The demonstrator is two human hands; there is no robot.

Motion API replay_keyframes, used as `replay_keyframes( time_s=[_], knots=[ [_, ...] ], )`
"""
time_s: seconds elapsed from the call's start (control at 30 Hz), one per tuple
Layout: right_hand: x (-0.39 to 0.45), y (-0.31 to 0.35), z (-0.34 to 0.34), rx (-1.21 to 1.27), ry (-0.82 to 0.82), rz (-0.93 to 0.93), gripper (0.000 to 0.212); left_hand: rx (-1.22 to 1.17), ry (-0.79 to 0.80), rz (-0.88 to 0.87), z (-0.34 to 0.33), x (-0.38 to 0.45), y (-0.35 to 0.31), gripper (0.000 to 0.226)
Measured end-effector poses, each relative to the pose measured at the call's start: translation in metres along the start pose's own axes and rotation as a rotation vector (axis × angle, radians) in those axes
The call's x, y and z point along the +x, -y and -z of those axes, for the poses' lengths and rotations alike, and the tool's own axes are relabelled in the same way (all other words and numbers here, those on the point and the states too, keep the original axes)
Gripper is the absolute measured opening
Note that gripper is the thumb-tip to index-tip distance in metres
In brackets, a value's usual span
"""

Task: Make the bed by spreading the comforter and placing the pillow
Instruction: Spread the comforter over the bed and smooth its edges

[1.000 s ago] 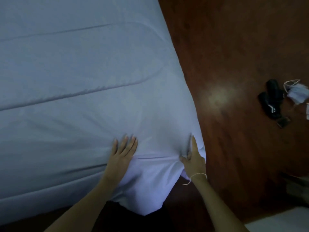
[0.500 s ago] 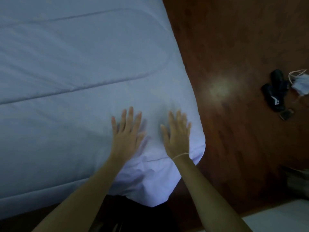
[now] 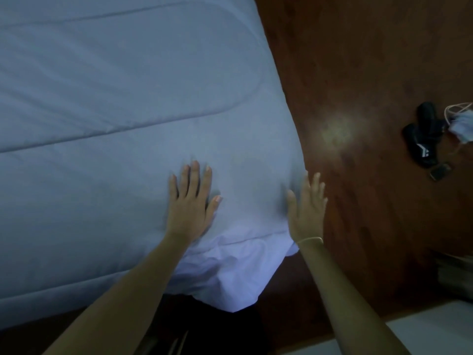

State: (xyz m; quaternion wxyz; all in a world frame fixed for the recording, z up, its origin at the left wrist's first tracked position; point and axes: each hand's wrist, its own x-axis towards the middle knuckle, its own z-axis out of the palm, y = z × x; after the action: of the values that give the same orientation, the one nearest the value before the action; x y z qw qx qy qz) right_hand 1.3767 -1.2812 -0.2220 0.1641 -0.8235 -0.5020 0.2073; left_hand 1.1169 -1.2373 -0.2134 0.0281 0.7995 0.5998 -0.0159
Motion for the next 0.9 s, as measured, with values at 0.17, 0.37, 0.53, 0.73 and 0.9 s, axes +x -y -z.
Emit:
replay_keyframes(
  time_s=[0.17,0.37,0.53,0.73,0.9],
  knots=[
    [-0.008,0.059,-0.024,-0.089,0.103,0.257,0.061,-0.005,-0.001,0.007,0.001,-0.001,-0.002,0.067],
    [-0.028,0.028,-0.035,-0.08,0.135,0.104,0.062,-0.02,0.018,0.029,0.003,0.0,-0.003,0.068],
    [-0.012,0.035,-0.026,0.079,0.007,-0.213,0.057,-0.074,0.03,0.05,0.007,0.002,0.001,0.066],
    [0.04,0.117,-0.026,-0.162,0.116,0.441,0.06,-0.125,-0.061,0.109,0.018,0.02,0.032,0.053],
    [0.057,0.127,-0.037,-0.378,0.267,0.54,0.059,-0.116,0.113,0.3,0.013,0.004,0.053,0.069]
  ],
)
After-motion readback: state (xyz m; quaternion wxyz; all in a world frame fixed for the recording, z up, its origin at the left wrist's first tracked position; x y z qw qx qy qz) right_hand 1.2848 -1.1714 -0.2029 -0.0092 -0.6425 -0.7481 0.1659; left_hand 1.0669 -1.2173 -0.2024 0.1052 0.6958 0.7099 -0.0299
